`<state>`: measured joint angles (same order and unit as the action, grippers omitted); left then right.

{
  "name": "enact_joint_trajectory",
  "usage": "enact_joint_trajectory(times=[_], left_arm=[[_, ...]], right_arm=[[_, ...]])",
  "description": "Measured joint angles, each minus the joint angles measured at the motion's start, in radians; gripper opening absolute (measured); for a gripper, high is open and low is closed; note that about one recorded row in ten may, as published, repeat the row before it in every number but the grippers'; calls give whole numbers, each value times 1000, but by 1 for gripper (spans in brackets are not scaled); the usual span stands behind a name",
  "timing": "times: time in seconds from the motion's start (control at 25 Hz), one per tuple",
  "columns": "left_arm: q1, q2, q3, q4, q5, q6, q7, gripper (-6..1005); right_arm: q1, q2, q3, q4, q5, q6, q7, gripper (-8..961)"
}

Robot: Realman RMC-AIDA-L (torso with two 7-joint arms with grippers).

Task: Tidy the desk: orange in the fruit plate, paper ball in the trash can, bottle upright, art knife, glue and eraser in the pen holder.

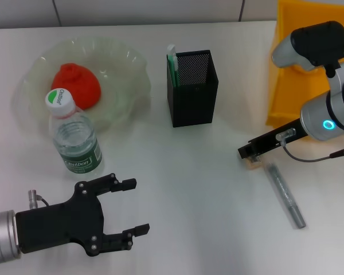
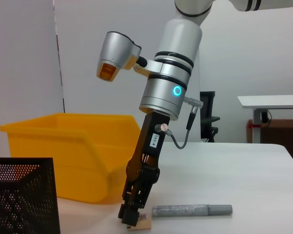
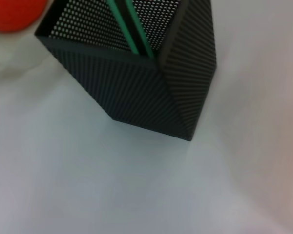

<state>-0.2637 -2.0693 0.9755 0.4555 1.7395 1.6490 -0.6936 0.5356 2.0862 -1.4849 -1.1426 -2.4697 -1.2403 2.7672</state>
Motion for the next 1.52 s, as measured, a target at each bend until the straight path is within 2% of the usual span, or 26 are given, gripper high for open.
enact_joint_trajectory(times=[0.28, 0.56, 0.64, 0.68, 0.72, 0.88, 1.04, 1.2, 1.28, 1.36, 1.4, 1.52], left_arm=[[-1, 0, 0, 0, 0, -2, 1, 798], [0, 0, 0, 0, 0, -4, 3, 797], [1, 0, 0, 0, 0, -5, 3, 797], [1, 0, 0, 0, 0, -5, 2, 797], [1, 0, 0, 0, 0, -5, 2, 797], [1, 0, 0, 0, 0, -5, 3, 797], [1, 0, 0, 0, 0, -4, 5, 797], [0, 0, 0, 0, 0, -1, 6, 797], [-1, 0, 0, 0, 0, -1, 6, 797], [-1, 0, 0, 0, 0, -1, 6, 797], [-1, 0, 0, 0, 0, -2, 6, 797], [0, 0, 0, 0, 0, -3, 6, 797]], right_arm=[[3, 0, -8, -15, 3, -2, -4, 257], [-5, 0, -6, -67, 11, -16, -5, 256], [-14, -1, -2, -114, 28, -34, -6, 255], [-25, -3, 1, -180, 57, -52, -9, 255], [-25, -3, 1, -180, 57, -52, -9, 255], [-49, -3, 12, -375, 91, -83, -11, 254], [-38, -3, 42, -435, 92, -62, -11, 259], [12, -4, 85, -407, 92, -8, -23, 282], [60, -5, 115, -321, 92, 36, -53, 294], [78, -5, 122, -289, 92, 49, -66, 306], [111, -5, 129, -221, 96, 67, -98, 312], [137, -4, 131, -161, 112, 78, -135, 329]])
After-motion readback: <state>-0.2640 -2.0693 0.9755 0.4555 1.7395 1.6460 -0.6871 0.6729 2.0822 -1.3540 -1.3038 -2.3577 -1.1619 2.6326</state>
